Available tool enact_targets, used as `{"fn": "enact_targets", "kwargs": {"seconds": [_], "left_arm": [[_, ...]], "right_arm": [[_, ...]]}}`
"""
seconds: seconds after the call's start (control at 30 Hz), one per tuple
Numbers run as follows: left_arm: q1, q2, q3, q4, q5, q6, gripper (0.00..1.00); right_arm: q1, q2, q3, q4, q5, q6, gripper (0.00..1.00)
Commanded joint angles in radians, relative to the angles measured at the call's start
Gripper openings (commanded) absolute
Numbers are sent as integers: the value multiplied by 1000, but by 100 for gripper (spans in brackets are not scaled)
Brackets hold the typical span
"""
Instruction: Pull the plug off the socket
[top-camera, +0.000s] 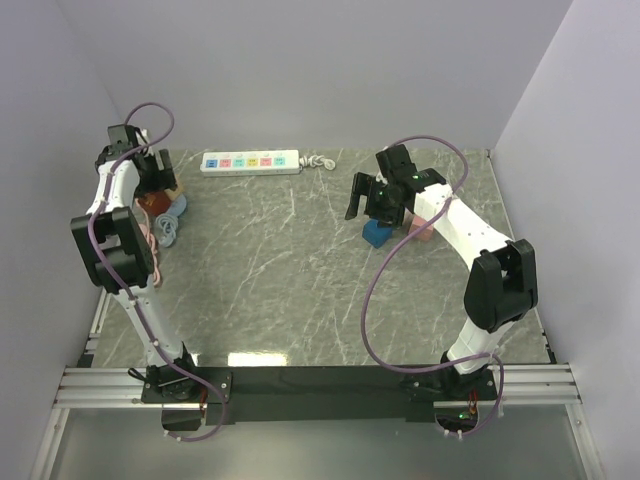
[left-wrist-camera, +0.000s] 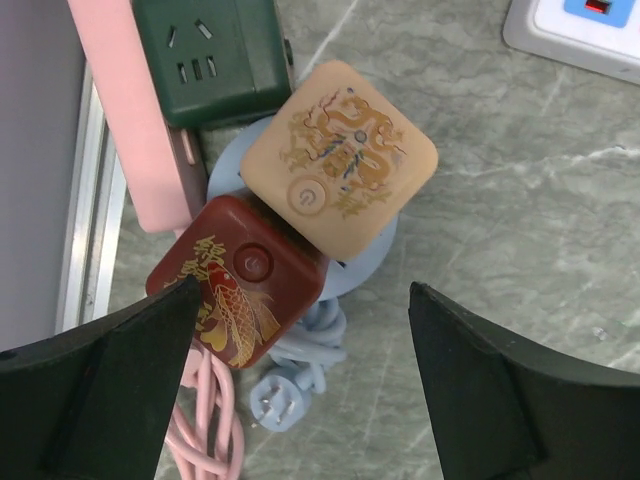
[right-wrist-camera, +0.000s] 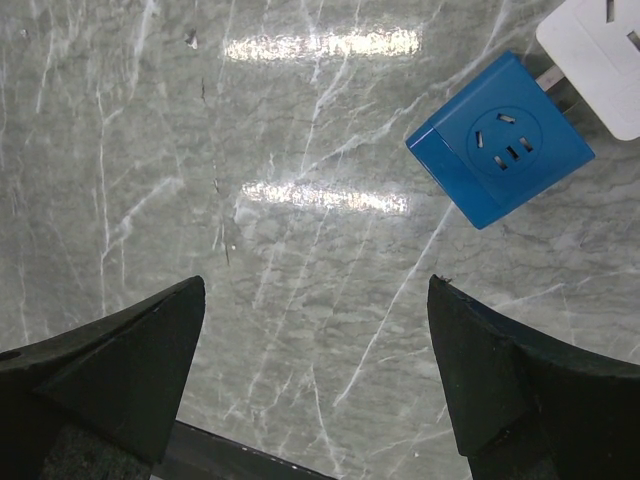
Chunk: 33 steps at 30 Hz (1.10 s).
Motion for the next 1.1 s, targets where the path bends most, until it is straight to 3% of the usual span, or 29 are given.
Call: {"fn": "enact_targets", "kwargs": {"seconds": [0.0, 0.27, 0.57, 0.67, 0.77, 1.07], "left_arm": [[8, 21, -25, 20, 33, 26, 90], [-16, -37, -179, 109, 193, 9, 81], [-174, -85, -298, 93, 214, -6, 73], [-222, -138, -361, 100, 237, -41, 66], [-210, -238, -407, 155, 195, -76, 67], [-165, -198, -85, 39, 15, 17, 74]], "right_arm": [[6, -14, 27, 0, 4, -22, 98], [7, -5, 16, 17, -15, -26, 98], [6, -10, 0, 44, -33, -21, 98], [6, -14, -10, 50, -33, -16, 98], [6, -19, -25, 60, -39, -15, 98], [7, 3, -5, 54, -49, -16, 98]]}}
